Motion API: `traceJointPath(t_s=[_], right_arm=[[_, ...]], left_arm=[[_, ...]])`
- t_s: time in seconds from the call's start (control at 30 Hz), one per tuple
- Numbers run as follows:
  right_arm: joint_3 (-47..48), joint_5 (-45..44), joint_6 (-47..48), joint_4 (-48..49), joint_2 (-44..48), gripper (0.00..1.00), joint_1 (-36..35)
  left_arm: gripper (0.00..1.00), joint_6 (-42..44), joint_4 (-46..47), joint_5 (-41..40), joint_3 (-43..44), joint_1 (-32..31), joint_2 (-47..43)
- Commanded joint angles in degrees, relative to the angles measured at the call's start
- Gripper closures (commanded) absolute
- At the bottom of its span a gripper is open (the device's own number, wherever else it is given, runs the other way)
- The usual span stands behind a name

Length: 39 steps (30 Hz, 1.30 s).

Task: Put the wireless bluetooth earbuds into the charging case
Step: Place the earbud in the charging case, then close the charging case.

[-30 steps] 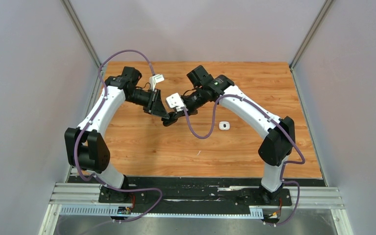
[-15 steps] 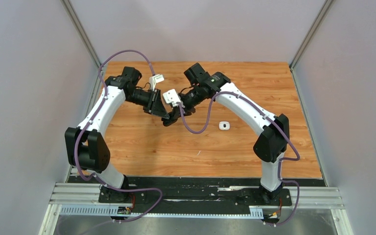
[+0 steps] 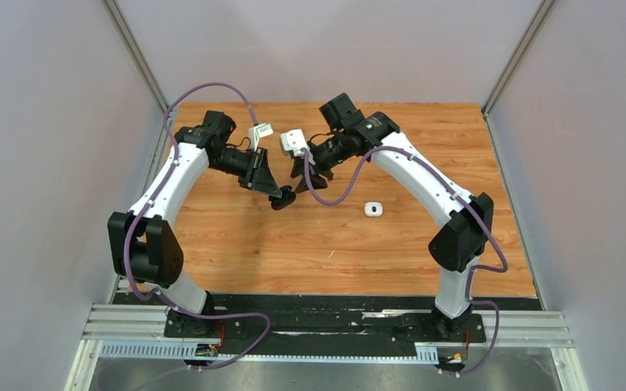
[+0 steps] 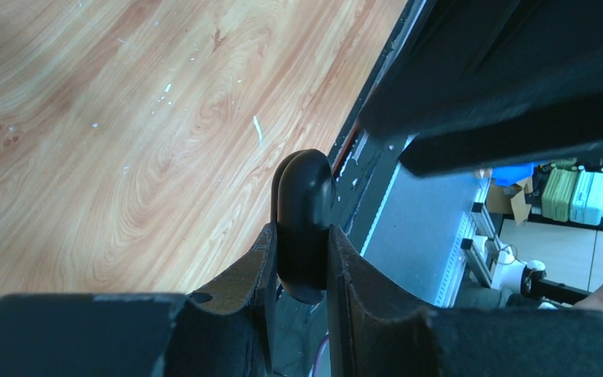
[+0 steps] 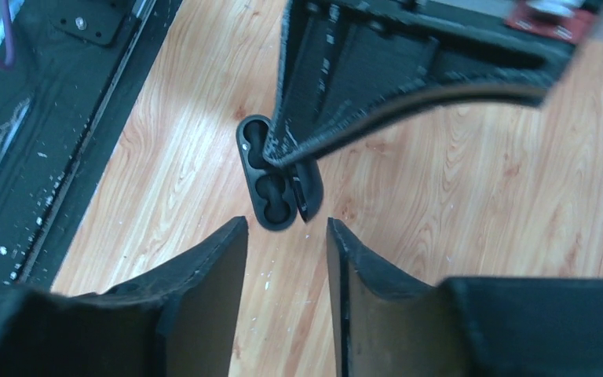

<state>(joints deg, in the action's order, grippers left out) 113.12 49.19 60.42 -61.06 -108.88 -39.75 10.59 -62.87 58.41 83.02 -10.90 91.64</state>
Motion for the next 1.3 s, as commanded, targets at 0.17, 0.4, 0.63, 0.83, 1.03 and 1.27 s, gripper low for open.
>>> traceJointPath(t_s=[0.17, 0.4, 0.63, 0.83, 1.03, 1.27], right_arm=[[-13.78, 4.33, -25.45, 18.5, 10.39, 0.49, 5.63], [-16.13, 9.8, -32.3, 21.41, 8.44, 0.45, 6.74], [-11.99, 16.1, -35.7, 22.04, 4.08, 0.46, 6.63], [-11.9, 16.76, -42.33, 25.65, 2.81, 0.58, 6.59], [-14.24, 15.59, -47.95, 29.29, 3.31, 0.81, 6.7], [-17.02, 14.79, -58.53, 34.68, 2.94, 0.92, 8.02]], left_arm=[[1.0, 3.01, -1.28, 7.23, 4.57, -0.19, -0.07], [1.0, 3.83, 2.36, 12.86, 6.47, -0.18, -0.35], [1.0, -10.51, 23.47, 12.82, -0.53, -0.27, -4.72], [1.0, -18.53, 33.7, 12.56, -4.08, -0.32, -6.01], [0.96, -19.18, 33.37, 12.35, -4.81, -0.51, -7.45], [0.54, -9.02, 26.47, 10.68, -4.46, -3.16, -11.25]])
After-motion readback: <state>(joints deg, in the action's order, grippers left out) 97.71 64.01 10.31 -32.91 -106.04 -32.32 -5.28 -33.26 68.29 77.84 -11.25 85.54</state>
